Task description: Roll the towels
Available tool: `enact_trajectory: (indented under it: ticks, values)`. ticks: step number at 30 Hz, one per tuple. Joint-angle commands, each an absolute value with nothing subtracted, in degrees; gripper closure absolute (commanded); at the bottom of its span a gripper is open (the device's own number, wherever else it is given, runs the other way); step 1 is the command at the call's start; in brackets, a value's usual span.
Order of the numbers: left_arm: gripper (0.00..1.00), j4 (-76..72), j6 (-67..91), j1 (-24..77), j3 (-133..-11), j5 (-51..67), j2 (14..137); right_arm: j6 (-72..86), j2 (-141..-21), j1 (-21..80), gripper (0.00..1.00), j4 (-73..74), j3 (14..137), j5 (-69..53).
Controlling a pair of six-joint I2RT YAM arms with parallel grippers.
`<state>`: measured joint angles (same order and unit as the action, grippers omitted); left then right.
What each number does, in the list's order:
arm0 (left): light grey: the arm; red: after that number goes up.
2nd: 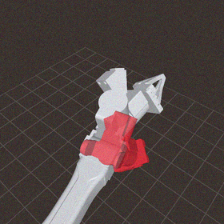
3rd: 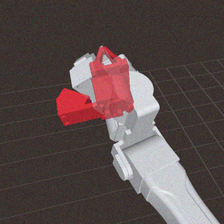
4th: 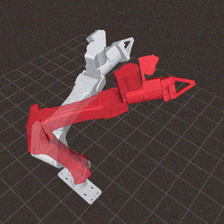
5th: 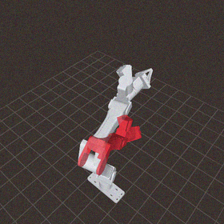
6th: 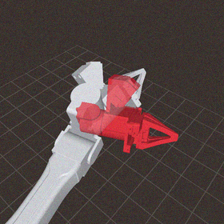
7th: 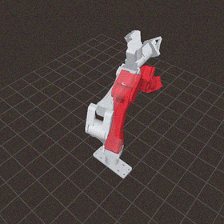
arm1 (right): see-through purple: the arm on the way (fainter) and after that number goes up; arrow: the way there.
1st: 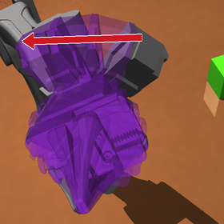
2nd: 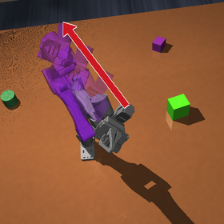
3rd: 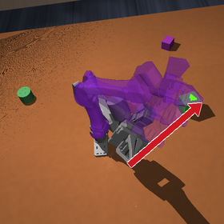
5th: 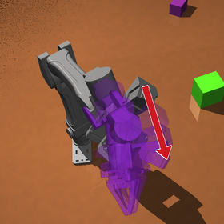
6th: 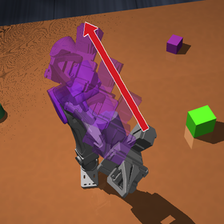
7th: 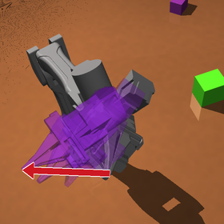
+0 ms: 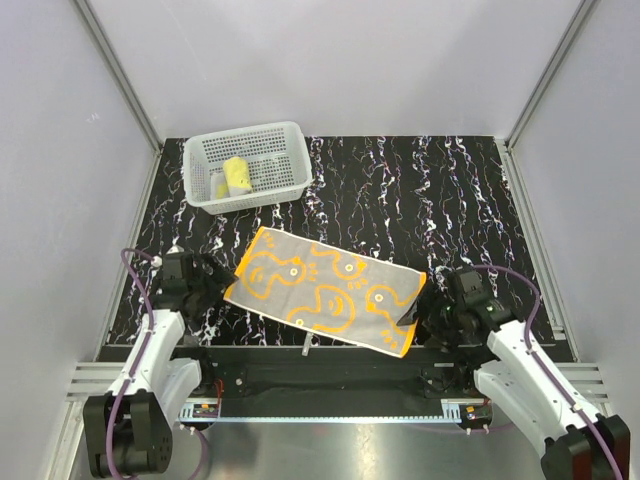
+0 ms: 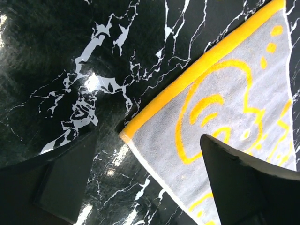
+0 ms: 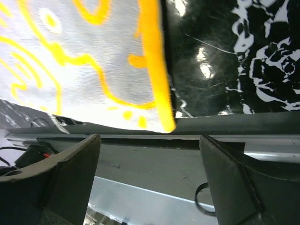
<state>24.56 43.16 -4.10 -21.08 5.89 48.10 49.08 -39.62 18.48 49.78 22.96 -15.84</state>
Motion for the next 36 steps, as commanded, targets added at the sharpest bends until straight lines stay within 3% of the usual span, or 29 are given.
enact_trajectory:
  ticks: [1, 9, 14, 22, 29, 36]
  values:
    - [0.01, 24.1, 42.6, -4.4, -24.7, 6.7, 46.9, 49.0, -40.3, 18.3, 0.06, 50.1, 29.9, -12.2]
    - [0.01, 18.9, 37.3, -4.3, -31.5, 4.7, 50.1, 48.5, -57.5, 16.7, 0.04, 40.1, 36.6, -6.4]
    - [0.01, 12.4, 38.5, -4.3, -35.4, 10.4, 63.3, 46.9, -69.4, 13.5, 0.06, 32.3, 38.5, -5.8]
    - [0.02, -2.9, 42.2, -0.3, -37.2, 13.3, 72.7, 42.1, -86.5, 11.1, 0.09, 26.5, 47.7, -3.4]
    - [0.02, -6.4, 43.4, -0.3, -43.4, 11.3, 83.9, 39.3, -95.7, 9.5, 0.11, 25.0, 54.1, -4.0]
    - [0.03, -5.1, 44.1, 0.8, -58.6, 10.8, 98.5, 36.8, -101.5, 8.4, 0.12, 24.9, 59.6, -3.9]
